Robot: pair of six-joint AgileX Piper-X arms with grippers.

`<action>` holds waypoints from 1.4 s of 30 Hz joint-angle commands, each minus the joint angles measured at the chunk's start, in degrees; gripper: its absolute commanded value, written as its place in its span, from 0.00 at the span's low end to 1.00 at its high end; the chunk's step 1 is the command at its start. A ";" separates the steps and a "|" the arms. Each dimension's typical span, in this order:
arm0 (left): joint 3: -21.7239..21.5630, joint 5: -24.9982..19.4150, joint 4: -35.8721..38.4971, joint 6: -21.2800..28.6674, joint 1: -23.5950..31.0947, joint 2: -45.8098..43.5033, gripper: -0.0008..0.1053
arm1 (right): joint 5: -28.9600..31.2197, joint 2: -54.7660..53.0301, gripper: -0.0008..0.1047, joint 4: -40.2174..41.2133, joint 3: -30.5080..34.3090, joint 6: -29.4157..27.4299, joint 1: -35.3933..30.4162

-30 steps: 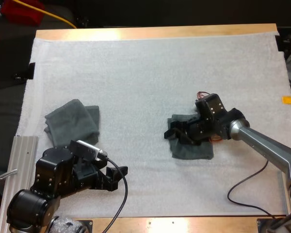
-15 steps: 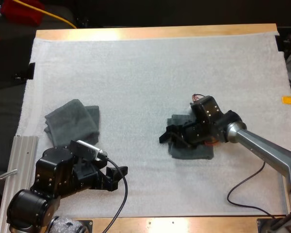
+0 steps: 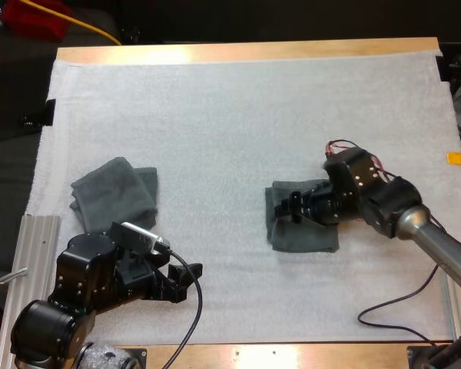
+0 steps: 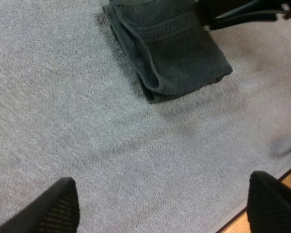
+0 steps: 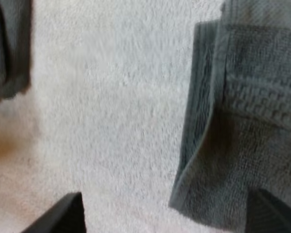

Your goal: Pick towel from pile, fold and stack

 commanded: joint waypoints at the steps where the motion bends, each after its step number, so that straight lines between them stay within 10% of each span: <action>1: -0.22 0.36 -0.11 0.40 -0.31 -0.25 0.66 | 0.32 -1.82 0.64 2.52 -0.21 -1.29 0.06; 28: -0.22 0.36 -0.18 0.40 -0.31 -0.18 0.66 | 13.68 -25.33 0.67 16.62 -0.21 -2.68 0.06; 42: -0.22 4.71 -11.52 -3.94 -0.31 9.80 0.67 | 15.01 -25.87 0.77 17.30 -0.21 -2.68 0.06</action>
